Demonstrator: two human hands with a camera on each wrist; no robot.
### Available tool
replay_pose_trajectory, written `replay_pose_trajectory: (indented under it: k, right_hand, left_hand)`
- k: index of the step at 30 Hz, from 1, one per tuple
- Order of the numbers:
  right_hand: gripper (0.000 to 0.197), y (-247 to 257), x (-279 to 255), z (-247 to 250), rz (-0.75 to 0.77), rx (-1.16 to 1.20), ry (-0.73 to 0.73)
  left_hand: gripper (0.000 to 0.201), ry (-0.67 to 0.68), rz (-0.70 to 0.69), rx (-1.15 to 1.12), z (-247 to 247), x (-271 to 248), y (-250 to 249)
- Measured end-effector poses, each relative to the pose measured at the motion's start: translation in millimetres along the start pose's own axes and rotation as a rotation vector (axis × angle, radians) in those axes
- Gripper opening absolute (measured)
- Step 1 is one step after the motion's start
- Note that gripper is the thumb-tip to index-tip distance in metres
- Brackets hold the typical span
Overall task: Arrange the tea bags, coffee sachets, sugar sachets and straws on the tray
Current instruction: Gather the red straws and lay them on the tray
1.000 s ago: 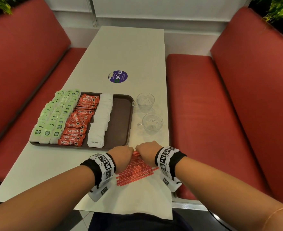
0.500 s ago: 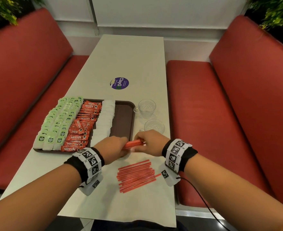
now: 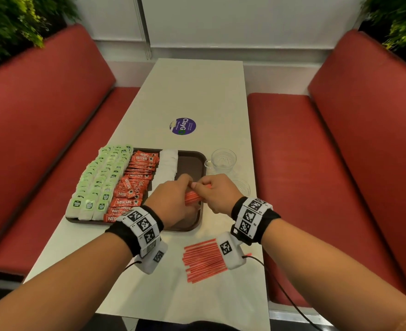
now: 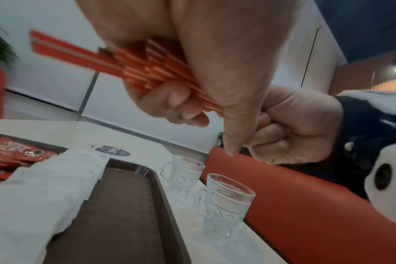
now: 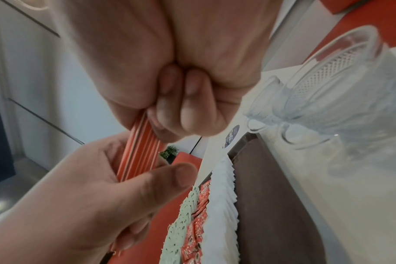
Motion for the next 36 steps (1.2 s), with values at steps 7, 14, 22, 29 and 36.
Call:
replay_pose_trajectory:
  k: [7,14,22,29,36]
  right_hand:
    - [0.035,-6,10,12,-0.095,0.193,-0.196]
    - [0.029,-3,20,-6,-0.121,0.304,-0.229]
    - [0.028,-2,37,0,-0.048,0.053,-0.157]
    - [0.026,-1,44,-13,0.037,-0.265,0.104]
    - [0.025,1,49,-23,0.087,-0.317,0.165]
  left_hand:
    - [0.049,0.121,0.060,-0.356,20,11,47]
    - [0.054,0.183,0.012,-0.841,30,14,43]
    - [0.035,0.347,-0.012,-0.447,8,17,45]
    - [0.046,0.371,-0.160,-0.117,-2,20,37]
    - [0.023,0.535,-0.104,-0.029,-31,35,35]
Point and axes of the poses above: each hand's wrist, its own x-axis towards the middle knuckle, its own z-axis out of the back of the hand, y = z × x, the point moved 9 cm from there along x, towards the middle knuckle, and after that the axes turned 14 degrees about z, right-handed, at the moved point
